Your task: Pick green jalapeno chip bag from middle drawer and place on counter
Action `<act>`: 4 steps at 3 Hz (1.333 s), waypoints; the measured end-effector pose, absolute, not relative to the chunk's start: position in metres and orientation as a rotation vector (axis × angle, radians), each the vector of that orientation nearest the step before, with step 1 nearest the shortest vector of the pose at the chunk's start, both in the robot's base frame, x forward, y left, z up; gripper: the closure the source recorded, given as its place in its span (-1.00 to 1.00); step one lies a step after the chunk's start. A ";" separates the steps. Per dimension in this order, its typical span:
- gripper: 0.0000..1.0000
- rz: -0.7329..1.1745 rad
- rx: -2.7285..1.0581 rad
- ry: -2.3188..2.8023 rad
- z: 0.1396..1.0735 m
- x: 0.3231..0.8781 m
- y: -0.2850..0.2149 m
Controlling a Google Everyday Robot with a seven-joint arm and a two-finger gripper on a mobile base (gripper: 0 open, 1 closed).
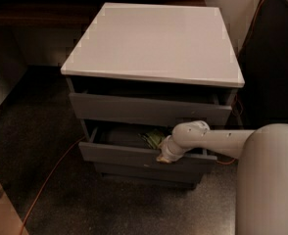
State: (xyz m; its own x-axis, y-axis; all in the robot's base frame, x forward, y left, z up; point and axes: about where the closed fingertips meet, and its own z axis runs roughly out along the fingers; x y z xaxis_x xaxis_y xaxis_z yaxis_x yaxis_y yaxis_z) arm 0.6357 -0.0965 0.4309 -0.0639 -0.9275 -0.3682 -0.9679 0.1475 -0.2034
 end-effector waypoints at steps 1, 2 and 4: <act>1.00 0.141 -1.843 2.005 0.432 0.605 -0.089; 1.00 0.148 -1.872 1.991 0.431 0.577 -0.083; 1.00 0.139 -1.905 1.982 0.425 0.554 -0.078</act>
Offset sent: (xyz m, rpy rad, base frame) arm -0.0917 0.0194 0.0024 -0.0185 0.0138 0.0751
